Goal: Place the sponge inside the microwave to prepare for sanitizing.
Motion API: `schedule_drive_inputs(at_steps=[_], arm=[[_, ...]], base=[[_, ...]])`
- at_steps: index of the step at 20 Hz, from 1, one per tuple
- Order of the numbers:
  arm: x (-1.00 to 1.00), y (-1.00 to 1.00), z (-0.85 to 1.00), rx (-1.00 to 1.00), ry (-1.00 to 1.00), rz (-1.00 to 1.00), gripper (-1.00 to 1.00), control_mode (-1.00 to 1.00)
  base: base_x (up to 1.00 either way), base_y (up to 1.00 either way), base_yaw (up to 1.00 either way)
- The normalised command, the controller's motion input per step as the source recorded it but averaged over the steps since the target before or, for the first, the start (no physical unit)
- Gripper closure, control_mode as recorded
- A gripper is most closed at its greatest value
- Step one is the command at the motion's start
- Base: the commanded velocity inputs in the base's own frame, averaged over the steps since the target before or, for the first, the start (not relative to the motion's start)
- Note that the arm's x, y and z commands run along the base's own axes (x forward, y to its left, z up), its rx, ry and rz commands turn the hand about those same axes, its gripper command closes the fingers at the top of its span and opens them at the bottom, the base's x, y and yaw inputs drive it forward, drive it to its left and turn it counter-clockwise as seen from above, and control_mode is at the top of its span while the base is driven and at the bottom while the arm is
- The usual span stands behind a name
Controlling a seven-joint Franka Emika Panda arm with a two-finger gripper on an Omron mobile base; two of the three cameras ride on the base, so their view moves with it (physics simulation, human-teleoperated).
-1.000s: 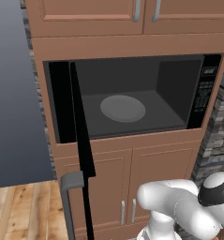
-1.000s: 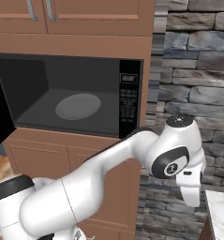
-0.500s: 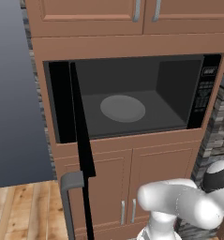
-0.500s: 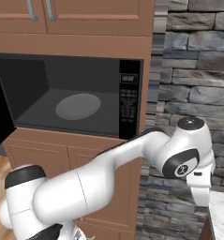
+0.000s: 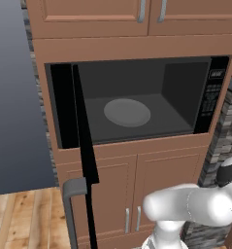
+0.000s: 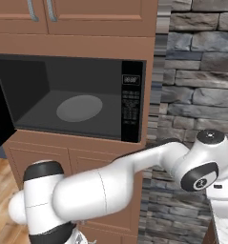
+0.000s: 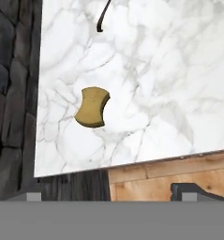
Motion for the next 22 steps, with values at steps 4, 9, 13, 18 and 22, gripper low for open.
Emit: schedule_drive_inputs(at_steps=[4, 9, 13, 18, 22], arm=[[0.02, -0.31, -0.11, 0.0, 0.0, 0.0, -1.0, -1.0], [0.12, -0.15, -0.17, 0.01, 0.0, 0.0, -1.0, -1.0], [0.06, -0.22, -0.34, 0.05, 0.03, 0.0, -1.0, -1.0], [0.12, -0.39, -0.27, 0.05, 0.0, 0.0, -1.0, -1.0], [0.18, -0.33, -0.11, 0.02, 0.02, 0.0, -1.0, -1.0]], base=[[0.0, 0.0, 0.0], [0.0, 0.0, 0.0], [0.0, 0.0, 0.0], [0.0, 0.0, 0.0], [0.0, 0.0, 0.0]])
